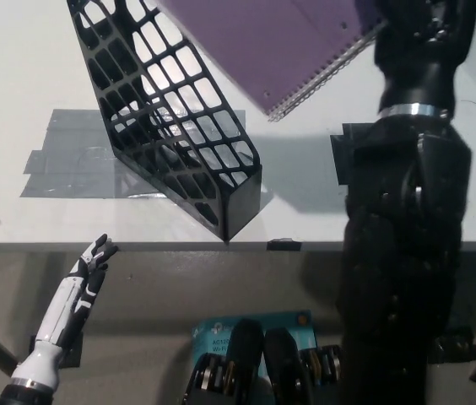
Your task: A person hands a notebook to the robot and the robot grabs it with its right hand and places it in the magazine stand kept in the centre of the desk infront of it.
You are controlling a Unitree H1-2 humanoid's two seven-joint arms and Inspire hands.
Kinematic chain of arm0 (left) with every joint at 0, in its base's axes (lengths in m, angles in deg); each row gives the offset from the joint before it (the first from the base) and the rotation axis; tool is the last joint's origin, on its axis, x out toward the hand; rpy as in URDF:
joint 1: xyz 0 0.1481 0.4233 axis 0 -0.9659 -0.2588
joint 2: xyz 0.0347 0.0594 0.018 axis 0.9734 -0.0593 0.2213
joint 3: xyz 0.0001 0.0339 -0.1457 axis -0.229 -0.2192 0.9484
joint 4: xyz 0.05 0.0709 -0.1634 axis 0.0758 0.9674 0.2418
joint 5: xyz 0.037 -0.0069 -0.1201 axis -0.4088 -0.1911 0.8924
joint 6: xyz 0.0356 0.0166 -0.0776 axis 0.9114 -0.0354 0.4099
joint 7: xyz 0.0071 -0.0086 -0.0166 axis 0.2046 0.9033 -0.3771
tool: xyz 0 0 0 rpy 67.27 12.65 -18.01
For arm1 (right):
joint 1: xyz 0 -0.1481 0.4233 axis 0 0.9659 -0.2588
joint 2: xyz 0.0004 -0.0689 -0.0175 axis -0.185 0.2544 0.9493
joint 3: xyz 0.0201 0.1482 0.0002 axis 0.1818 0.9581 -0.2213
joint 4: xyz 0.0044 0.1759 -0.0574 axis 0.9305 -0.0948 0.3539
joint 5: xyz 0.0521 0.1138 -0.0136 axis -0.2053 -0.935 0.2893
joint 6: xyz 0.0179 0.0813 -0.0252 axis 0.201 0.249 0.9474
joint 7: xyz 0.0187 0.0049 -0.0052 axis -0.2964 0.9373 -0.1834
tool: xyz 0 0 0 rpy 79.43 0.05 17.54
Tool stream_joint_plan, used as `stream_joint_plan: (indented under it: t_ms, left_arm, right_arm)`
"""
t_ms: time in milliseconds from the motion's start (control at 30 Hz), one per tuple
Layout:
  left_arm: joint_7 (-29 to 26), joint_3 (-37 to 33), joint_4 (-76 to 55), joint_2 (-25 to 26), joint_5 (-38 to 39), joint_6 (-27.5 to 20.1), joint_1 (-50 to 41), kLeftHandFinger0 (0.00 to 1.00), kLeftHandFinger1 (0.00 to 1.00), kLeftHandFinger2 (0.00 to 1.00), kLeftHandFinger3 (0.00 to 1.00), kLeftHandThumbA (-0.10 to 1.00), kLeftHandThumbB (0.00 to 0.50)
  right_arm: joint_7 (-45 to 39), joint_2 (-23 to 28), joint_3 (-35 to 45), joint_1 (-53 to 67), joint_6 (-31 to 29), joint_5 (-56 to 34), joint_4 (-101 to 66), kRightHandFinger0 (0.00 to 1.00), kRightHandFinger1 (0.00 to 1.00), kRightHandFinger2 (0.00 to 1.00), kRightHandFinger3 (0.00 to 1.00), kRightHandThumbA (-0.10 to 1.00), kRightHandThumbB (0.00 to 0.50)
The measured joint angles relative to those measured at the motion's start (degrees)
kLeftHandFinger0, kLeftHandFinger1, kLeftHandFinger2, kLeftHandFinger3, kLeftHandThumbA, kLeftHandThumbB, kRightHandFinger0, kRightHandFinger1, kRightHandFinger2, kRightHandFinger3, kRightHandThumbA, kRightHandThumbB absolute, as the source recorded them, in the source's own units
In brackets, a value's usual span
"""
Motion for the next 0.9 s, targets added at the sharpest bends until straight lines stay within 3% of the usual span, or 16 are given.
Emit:
stream_joint_plan:
  t_ms: [300, 900]
  left_arm:
    - [0.01, -0.02, -0.27, -0.05, 0.00, 0.00, -0.15, 0.98, 1.00, 1.00, 1.00, 1.00, 0.500]
    - [0.03, -0.11, -0.92, -0.08, -0.05, 0.02, -0.37, 0.97, 1.00, 1.00, 1.00, 1.00, 0.500]
  right_arm:
    - [1.33, -0.12, -2.06, 0.54, -3.28, 4.36, 5.35, 0.00, 0.00, 0.00, 0.00, 1.00, 0.000]
    - [2.38, -0.06, -2.95, 0.55, -7.33, 8.10, 10.38, 0.00, 0.00, 0.00, 0.00, 0.99, 0.000]
